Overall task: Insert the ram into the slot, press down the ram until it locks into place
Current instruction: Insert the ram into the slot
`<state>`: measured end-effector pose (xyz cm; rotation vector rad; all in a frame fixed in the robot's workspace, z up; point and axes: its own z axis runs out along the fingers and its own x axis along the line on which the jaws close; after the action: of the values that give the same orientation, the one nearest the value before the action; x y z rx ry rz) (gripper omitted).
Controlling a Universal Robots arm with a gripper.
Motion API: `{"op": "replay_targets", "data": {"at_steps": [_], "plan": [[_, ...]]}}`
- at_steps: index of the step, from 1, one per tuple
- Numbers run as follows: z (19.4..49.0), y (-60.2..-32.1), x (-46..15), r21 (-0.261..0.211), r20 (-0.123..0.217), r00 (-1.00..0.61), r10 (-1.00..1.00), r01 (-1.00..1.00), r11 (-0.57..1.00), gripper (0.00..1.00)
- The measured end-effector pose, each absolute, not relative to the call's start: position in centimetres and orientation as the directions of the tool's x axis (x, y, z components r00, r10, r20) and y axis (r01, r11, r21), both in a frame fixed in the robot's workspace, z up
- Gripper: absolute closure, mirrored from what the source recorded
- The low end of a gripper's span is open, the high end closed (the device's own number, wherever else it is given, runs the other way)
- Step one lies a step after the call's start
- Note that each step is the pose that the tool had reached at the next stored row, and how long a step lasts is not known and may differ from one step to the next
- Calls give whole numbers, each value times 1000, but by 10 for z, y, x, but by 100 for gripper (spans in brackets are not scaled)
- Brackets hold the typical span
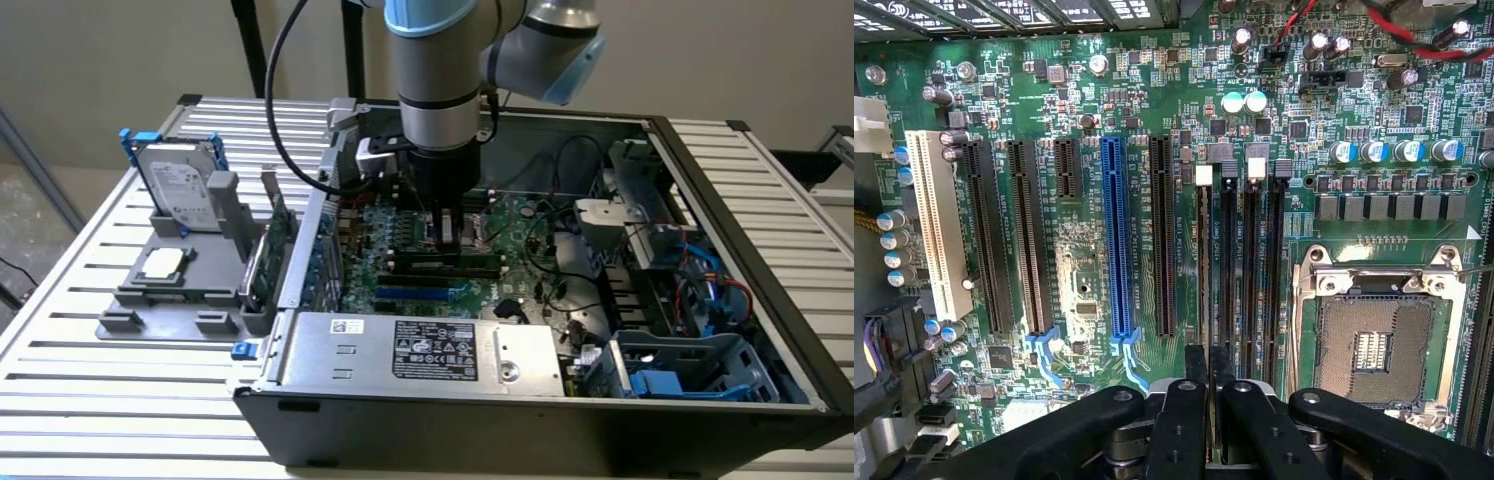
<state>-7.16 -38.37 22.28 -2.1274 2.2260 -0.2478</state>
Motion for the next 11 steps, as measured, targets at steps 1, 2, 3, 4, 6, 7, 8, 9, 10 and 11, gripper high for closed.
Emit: {"op": "replay_targets", "data": {"at_steps": [1, 2, 3, 4, 6, 7, 8, 9, 10, 11], "plan": [[223, -384, -72, -152, 73, -51, -996, -988, 39, 87], [223, -384, -72, -152, 73, -51, -996, -988, 39, 87], [223, -384, -72, -152, 73, -51, -996, -988, 39, 87], [223, -384, -72, -152, 72, -51, -996, -988, 39, 87], [223, -384, -72, -152, 72, -51, -996, -988, 39, 87], [224, -384, -72, -152, 73, -51, -996, -988, 39, 87], [224, -384, -72, -152, 73, -51, -996, -988, 39, 87], [225, -384, -72, -152, 73, -51, -996, -988, 39, 87], [225, -384, -72, -152, 73, -51, -996, -988, 39, 87], [226, -384, -72, -152, 73, -51, -996, -988, 39, 87]]}}
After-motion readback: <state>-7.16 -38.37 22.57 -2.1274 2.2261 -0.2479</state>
